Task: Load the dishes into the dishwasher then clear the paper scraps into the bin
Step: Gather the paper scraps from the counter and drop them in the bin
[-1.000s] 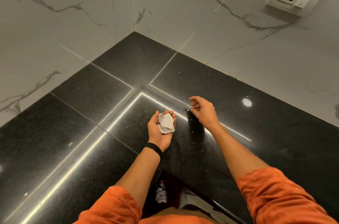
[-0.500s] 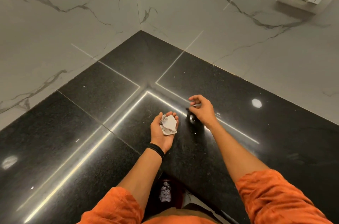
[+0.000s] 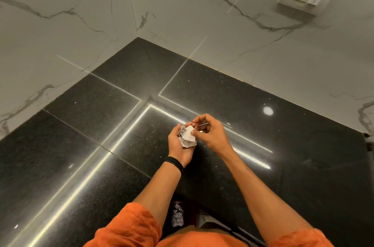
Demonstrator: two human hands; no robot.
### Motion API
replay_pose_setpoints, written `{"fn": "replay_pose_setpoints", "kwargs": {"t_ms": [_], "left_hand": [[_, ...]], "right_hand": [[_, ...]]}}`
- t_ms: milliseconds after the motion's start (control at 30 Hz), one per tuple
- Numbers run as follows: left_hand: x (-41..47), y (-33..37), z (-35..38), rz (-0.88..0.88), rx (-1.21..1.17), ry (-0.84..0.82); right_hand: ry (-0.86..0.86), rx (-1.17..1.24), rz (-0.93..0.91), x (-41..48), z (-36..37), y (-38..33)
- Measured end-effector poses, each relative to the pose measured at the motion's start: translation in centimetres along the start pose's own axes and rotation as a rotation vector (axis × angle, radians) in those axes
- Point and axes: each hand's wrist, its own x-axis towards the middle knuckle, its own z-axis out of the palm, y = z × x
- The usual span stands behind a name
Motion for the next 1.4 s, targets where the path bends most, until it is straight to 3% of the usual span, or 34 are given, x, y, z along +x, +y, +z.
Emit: {"fn": "replay_pose_setpoints", "kwargs": {"t_ms": [200,367,600,867,933,1000,1067,1233,1400], "left_hand": [[-0.6,0.7,-0.1,0.022,-0.014,0.003],[-0.7,1.1,-1.2,0.006,-0.013,0.027],[-1.4,1.1,-1.7,-0.007,0.020,0.047],[-1.2,0.7,-2.1,0.002,0.064,0.046],[-1.3,0.7,-2.0,0.014,0.075,0.052],[-1.2,0.8,-1.9,0.022,0.079,0.056],[-1.2,1.0,-2.0,0.030,0.081,0.064],[-1.8,0.5,-1.6,0.024,0.094,0.055],[-1.7,0.0,-1.6,0.007,0.124,0.007]], "right_hand": [[0.163,-0.104,-0.028,-0.5,-2.3,1.0],[-0.024,-0.416,0.037,-2.4,-2.7,4.6],[-0.013,-0.503,-0.035,-3.0,-1.7,5.0],[-0.123,-0.784,-0.135,-1.6,-0.5,4.6],[0.010,-0.592,-0.003,-1.1,-0.4,4.4],[0.192,-0.222,0.151,-0.6,-0.8,3.6],[0.224,-0.020,0.165,-0.6,-1.4,2.2],[0.049,0.060,0.009,-2.2,-0.3,-1.3],[-0.003,-0.059,-0.113,-3.7,1.6,-1.8]]}}
